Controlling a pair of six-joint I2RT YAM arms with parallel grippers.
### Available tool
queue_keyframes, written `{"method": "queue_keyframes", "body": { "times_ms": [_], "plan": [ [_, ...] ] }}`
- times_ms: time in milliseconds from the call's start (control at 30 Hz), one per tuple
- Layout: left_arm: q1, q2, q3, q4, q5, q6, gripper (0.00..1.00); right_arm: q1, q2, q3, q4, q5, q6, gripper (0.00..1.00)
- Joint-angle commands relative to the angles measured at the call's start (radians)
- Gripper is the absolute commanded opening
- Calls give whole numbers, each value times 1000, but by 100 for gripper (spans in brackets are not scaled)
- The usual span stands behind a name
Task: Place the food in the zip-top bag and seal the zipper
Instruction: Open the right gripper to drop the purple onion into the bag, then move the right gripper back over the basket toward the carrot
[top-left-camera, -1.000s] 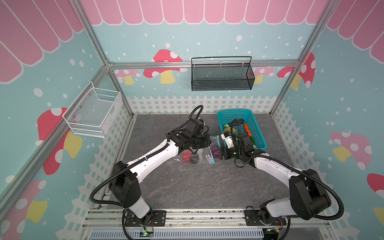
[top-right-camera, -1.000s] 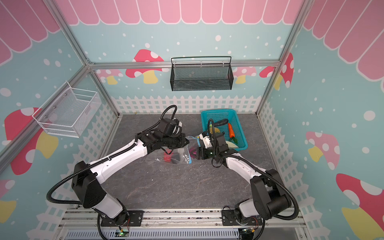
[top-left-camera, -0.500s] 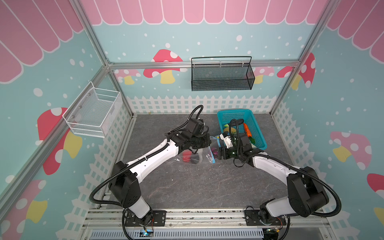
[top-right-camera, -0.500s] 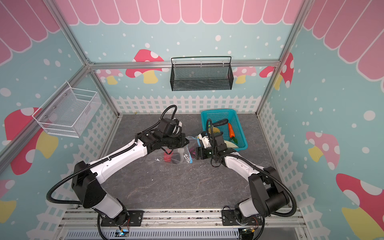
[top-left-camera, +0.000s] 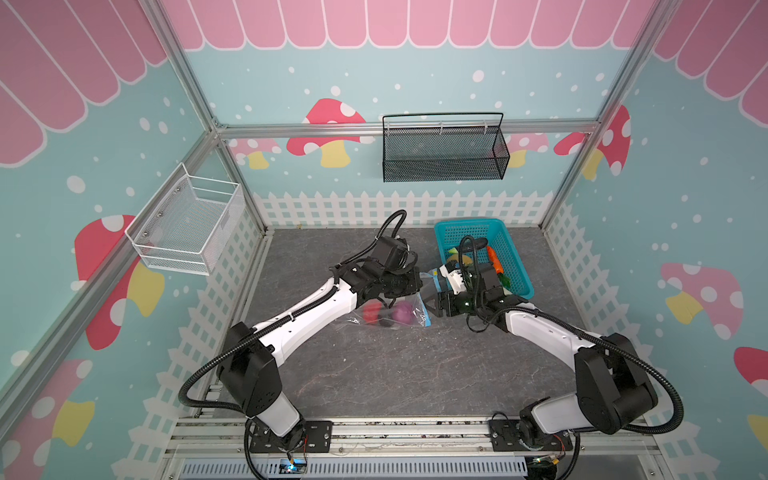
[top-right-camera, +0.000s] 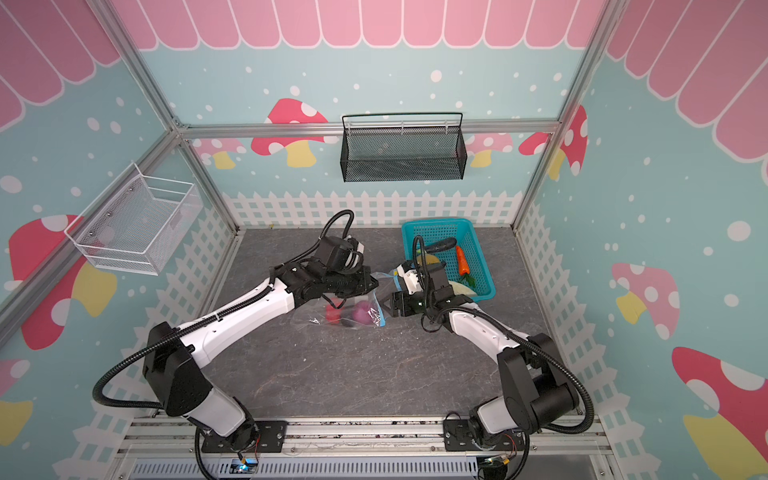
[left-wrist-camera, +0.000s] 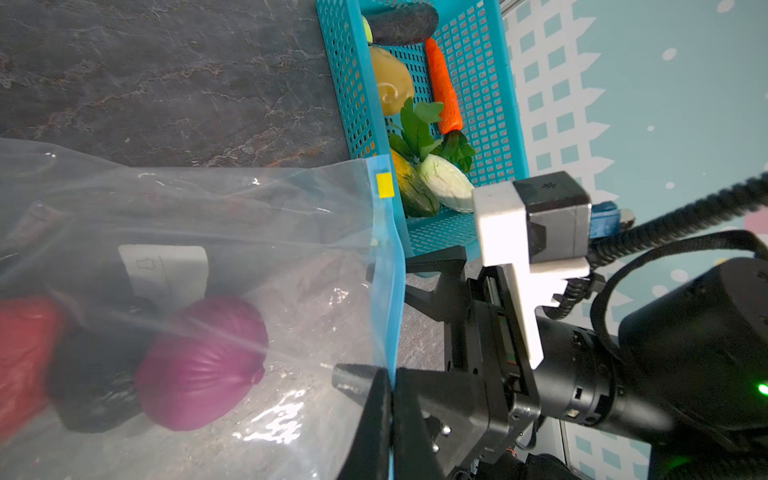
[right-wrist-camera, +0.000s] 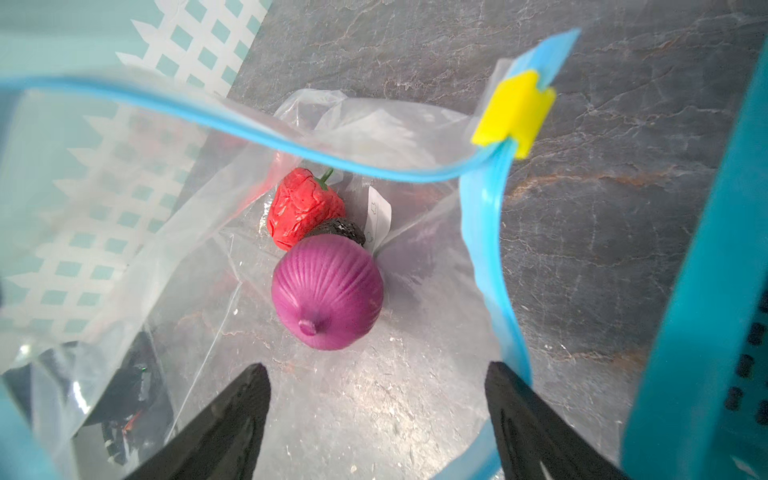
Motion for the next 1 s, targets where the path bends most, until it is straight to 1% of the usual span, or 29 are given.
{"method": "queue_keyframes", "body": {
  "times_ms": [0, 167, 300, 433, 567, 667, 767, 967],
  "plan": [
    [4, -40, -15, 3, -13, 3, 0, 9, -24, 28, -32, 21, -14, 83],
    [4, -43, -19, 5, -12, 2, 0, 6, -100, 72, -127, 92, -56, 80],
    [5, -47, -24, 9, -12, 4, 0, -24, -140, 154, -277, 231, -124, 77],
    [8, -49, -26, 9, -6, 9, 0, -98, -137, 230, -373, 372, -170, 74],
    [10, -52, -24, 16, 10, 11, 0, -204, -80, 293, -417, 474, -200, 67],
    [10, -50, -23, 18, 22, 13, 0, -252, -13, 332, -422, 547, -223, 65],
    [11, -46, -22, 26, 29, 14, 0, -282, 65, 372, -420, 593, -240, 64],
    [11, -34, -18, 34, 44, 12, 0, -320, 221, 451, -412, 649, -266, 61]
  ]
}}
